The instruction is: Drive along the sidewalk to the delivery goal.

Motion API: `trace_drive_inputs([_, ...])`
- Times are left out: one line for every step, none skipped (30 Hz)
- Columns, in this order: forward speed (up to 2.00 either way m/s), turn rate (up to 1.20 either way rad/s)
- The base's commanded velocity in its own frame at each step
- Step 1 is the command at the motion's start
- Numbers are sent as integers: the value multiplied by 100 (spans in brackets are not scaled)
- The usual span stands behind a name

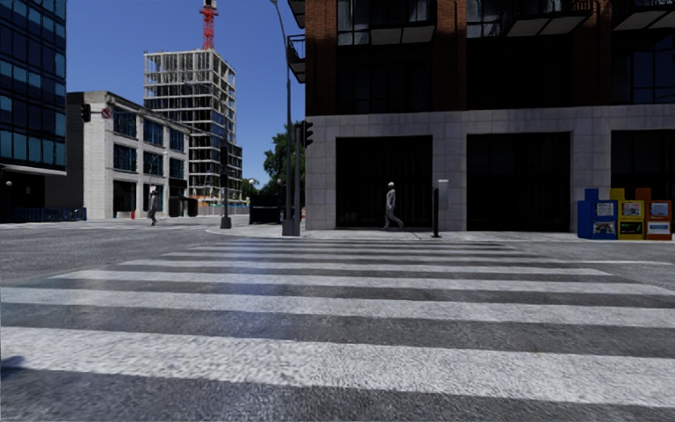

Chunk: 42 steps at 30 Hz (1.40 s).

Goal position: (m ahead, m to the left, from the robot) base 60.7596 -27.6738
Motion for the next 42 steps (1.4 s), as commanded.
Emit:
trace_drive_inputs([200,0])
trace_drive_inputs([200,0])
trace_drive_inputs([200,0])
trace_drive_inputs([200,0])
trace_drive_inputs([200,0])
trace_drive_inputs([200,0])
trace_drive_inputs([200,0])
trace_drive_inputs([200,0])
trace_drive_inputs([200,0])
trace_drive_inputs([200,0])
trace_drive_inputs([200,0])
trace_drive_inputs([200,0])
trace_drive_inputs([200,0])
trace_drive_inputs([200,0])
trace_drive_inputs([200,0])
trace_drive_inputs([200,0])
trace_drive_inputs([200,0])
trace_drive_inputs([200,0])
trace_drive_inputs([200,0])
trace_drive_inputs([200,0])
trace_drive_inputs([200,0])
trace_drive_inputs([200,0])
trace_drive_inputs([200,0])
trace_drive_inputs([200,0])
trace_drive_inputs([200,0])
trace_drive_inputs([200,0])
trace_drive_inputs([200,0])
trace_drive_inputs([200,0])
trace_drive_inputs([200,0])
trace_drive_inputs([200,0])
trace_drive_inputs([200,0])
trace_drive_inputs([200,0])
trace_drive_inputs([200,0])
trace_drive_inputs([200,0])
trace_drive_inputs([200,0])
trace_drive_inputs([200,0])
trace_drive_inputs([200,0])
trace_drive_inputs([200,0])
trace_drive_inputs([200,0])
trace_drive_inputs([200,0])
trace_drive_inputs([200,0])
trace_drive_inputs([200,0])
